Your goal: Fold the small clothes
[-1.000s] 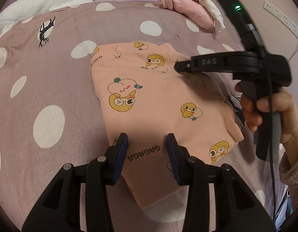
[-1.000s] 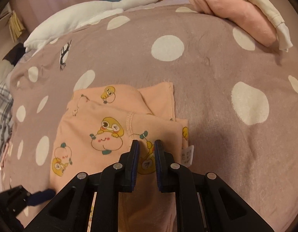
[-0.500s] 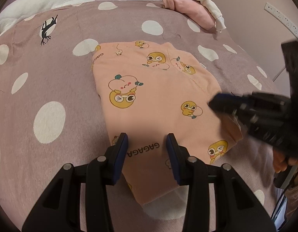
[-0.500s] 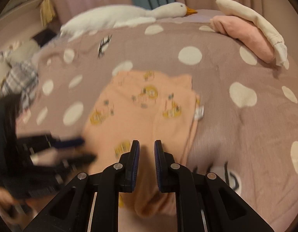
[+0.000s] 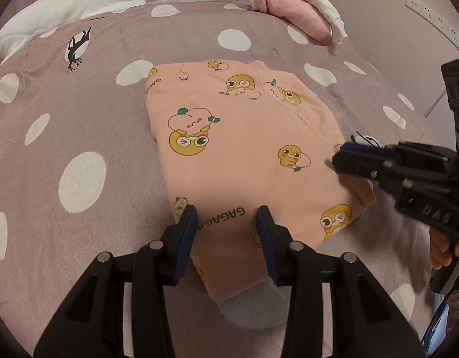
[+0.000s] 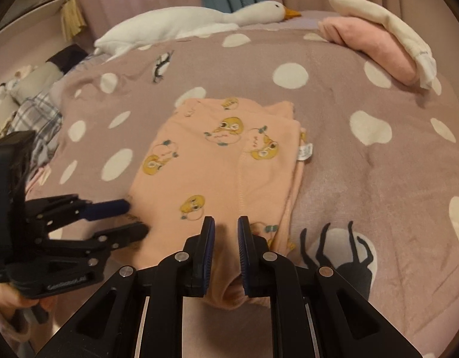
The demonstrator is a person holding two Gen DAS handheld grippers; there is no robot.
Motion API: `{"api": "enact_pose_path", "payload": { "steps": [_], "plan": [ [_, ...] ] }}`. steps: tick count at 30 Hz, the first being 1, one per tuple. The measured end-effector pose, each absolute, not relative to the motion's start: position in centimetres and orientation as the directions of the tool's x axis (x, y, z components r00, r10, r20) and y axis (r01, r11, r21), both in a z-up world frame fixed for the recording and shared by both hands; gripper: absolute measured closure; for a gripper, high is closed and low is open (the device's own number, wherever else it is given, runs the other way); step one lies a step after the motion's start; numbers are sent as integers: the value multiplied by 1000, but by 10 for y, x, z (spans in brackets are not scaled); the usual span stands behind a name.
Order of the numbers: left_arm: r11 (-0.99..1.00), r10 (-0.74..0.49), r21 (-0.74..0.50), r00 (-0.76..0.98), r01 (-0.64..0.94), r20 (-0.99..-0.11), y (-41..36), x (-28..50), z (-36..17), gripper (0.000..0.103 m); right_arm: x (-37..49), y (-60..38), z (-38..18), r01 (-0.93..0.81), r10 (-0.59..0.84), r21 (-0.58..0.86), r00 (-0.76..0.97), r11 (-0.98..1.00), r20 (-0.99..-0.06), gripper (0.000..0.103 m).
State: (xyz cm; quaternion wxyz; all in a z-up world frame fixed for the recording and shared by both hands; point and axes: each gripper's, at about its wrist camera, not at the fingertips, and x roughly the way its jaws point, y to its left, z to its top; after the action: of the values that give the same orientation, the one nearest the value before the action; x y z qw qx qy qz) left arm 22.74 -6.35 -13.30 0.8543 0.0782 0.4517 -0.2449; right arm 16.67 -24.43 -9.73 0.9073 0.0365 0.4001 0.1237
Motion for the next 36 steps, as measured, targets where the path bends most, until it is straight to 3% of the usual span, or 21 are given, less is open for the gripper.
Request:
{"api": "enact_pose_path", "payload": {
  "steps": [12, 22, 28, 36],
  "plan": [
    [884, -348, -103, 495, 456, -796, -59, 228, -125, 62, 151, -249, -106, -182, 256, 180, 631, 966, -733, 90],
    [917, -329, -134, 522, 376, -787, -60, 262, -120, 61, 153, -262, -86, -160, 285, 246, 703, 956, -651, 90],
    [921, -289, -85, 521, 380, -803, -62, 265, -132, 54, 173, -263, -108, -113, 245, 225, 642, 968, -727, 90],
    [921, -293, -93, 518, 378, -804, -57, 260, -131, 52, 164, -277, -102, -95, 265, 271, 656, 958, -707, 90]
  ]
}}
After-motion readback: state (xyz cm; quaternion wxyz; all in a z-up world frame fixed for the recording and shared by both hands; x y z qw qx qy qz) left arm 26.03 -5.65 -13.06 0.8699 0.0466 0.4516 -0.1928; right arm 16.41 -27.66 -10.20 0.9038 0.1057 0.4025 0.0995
